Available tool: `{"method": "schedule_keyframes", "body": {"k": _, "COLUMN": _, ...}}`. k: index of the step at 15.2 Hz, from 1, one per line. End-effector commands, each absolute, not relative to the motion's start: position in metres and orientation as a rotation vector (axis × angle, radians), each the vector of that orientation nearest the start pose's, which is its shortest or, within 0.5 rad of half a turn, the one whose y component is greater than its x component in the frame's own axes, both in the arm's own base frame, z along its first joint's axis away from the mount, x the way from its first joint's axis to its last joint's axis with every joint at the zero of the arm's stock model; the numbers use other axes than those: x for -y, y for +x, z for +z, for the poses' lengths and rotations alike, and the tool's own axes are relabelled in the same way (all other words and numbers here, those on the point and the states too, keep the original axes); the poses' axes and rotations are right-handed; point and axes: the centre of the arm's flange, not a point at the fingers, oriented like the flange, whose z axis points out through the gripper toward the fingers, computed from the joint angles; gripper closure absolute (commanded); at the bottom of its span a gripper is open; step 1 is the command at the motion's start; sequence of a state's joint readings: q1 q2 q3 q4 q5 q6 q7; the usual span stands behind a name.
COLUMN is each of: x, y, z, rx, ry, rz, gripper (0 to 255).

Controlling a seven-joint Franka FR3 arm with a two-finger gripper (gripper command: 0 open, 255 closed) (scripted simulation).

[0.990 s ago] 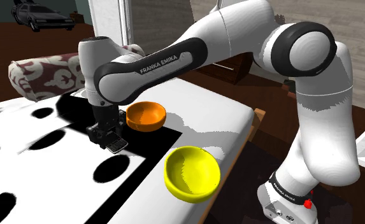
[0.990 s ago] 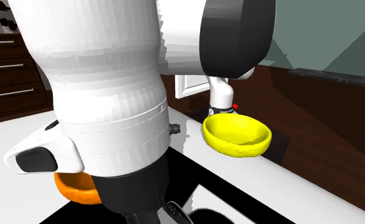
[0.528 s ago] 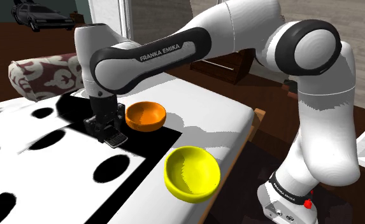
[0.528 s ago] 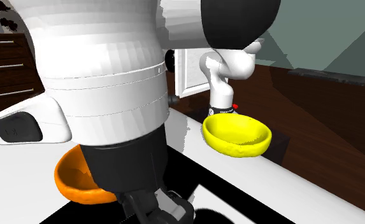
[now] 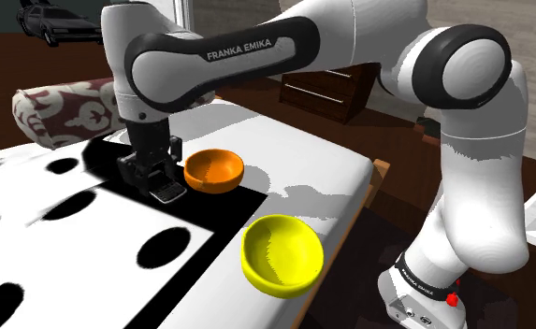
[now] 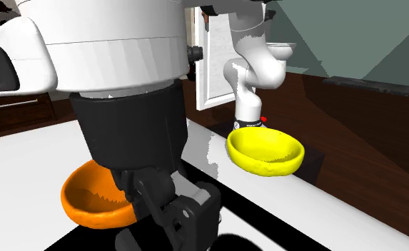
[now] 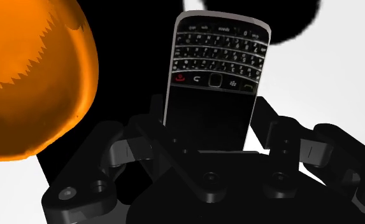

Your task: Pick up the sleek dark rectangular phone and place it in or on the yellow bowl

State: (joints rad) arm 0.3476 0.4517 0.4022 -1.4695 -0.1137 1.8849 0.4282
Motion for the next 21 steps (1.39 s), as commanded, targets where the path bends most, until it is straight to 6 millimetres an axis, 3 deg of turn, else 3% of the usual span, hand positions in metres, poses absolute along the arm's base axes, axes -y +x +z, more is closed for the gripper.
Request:
{"method": "schedule_keyframes", "body": {"k": 1, "x": -0.425, "y": 0.533, "z": 0.446, "rx": 0.493, "ry": -3.049, "rz": 0.055, "gripper": 255}}
{"method": "schedule_keyframes", "body": {"k": 9, "x": -0.425, "y": 0.533, "z": 0.484, "rx": 0.493, "ry": -3.049, "rz": 0.055, "gripper": 255}}
{"method": "schedule_keyframes", "body": {"k": 21, "x": -0.363, "y": 0.388, "z": 0.488, "rx": 0.493, "ry": -3.049, "rz": 0.055, "gripper": 255}}
